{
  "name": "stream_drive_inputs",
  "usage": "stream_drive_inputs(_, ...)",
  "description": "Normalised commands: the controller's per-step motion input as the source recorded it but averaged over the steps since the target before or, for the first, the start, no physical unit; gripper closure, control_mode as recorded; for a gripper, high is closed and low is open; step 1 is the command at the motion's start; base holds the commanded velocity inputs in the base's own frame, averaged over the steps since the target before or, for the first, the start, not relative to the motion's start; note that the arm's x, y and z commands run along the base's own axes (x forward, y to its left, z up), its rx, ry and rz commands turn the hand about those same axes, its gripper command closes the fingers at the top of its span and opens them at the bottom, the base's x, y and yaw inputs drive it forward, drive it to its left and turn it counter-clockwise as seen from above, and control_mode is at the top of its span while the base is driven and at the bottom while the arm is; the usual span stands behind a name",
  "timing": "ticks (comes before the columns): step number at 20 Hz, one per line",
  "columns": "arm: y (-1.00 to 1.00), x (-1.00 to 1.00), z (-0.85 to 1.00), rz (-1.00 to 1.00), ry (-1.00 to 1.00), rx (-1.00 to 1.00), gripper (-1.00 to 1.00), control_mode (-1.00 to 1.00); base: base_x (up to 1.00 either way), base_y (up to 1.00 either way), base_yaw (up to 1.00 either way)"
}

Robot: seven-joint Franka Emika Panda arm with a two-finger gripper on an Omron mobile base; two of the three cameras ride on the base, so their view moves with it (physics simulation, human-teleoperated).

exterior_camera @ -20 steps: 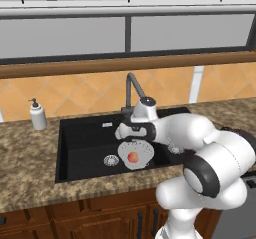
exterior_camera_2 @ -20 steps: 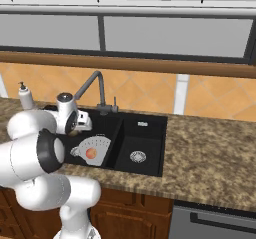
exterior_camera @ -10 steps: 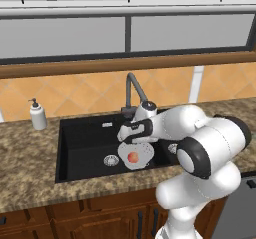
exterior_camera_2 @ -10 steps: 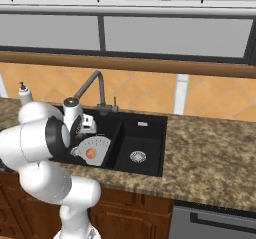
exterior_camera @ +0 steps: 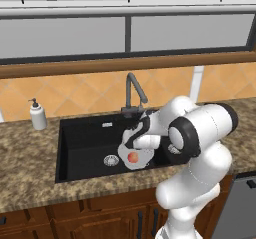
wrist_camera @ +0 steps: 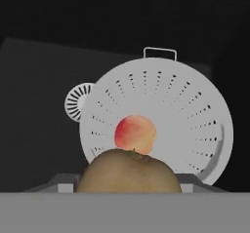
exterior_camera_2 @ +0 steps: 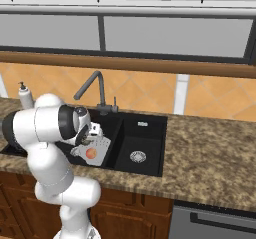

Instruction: Put the colander in the sink, put the kiwi, peach in the colander, and turn on the sink faucet and pour water over the colander.

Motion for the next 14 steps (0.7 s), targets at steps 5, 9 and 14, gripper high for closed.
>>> stream_drive_inputs(5, -0.06, 0.03, -0.31, 0.00, 0.00, 0.00, 1.00, -1.00, 0.00, 0.00, 0.00)
stream_drive_inputs(9, 0.00, 0.03, -0.22, 0.00, 0.00, 0.00, 1.00, -1.00, 0.00, 0.00, 0.00)
stream_drive_inputs(14, -0.01, 0.09, -0.33, 0.00, 0.00, 0.00, 1.00, -1.00, 0.00, 0.00, 0.00)
